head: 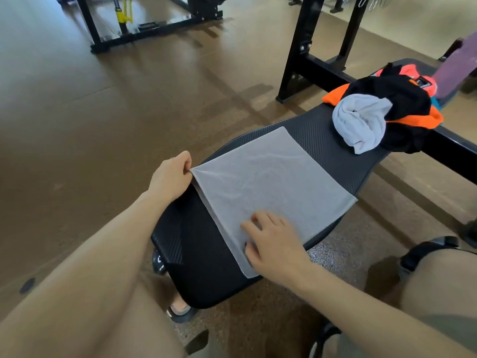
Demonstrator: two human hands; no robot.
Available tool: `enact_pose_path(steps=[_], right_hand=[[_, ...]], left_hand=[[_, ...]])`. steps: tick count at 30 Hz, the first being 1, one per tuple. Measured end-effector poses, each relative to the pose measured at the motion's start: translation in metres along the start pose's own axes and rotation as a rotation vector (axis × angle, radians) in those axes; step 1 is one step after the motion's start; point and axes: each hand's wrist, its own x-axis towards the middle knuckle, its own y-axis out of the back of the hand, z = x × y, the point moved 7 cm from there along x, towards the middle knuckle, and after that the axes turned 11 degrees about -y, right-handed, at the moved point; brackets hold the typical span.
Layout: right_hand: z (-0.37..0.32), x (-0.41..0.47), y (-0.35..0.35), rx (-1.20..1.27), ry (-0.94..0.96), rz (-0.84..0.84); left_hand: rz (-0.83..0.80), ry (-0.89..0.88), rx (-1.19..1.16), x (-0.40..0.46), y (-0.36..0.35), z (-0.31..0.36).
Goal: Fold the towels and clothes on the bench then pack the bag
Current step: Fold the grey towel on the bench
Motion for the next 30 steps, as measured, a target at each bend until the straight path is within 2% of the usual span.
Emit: enact_pose_path(steps=[5, 11, 17, 22, 30], right_hand=[[-0.039, -0.037, -0.007, -0.03, 0.111, -0.027], [-0.042, -0.031, -0.015, -0.11, 0.087, -0.081], [-0.057, -0.036, -0.017, -0.27, 0.183, -0.195], [-0.062, -0.038, -0.008, -0.352, 0.207, -0.231], [-0.046, -0.045, -0.01, -0.233, 0.213, -0.19]], left_hand=[[-0.099, -0.054, 0.038, 0.002, -0.006, 0.001], [-0.071, -0.005, -0.036, -0.002, -0.002, -0.002], [-0.099, 0.024, -0.032, -0.002, -0.002, -0.006], [-0.047, 0.105, -0.076, -0.003, 0.005, -0.006], [-0.093, 0.077, -0.096, -0.011, 0.004, -0.006]])
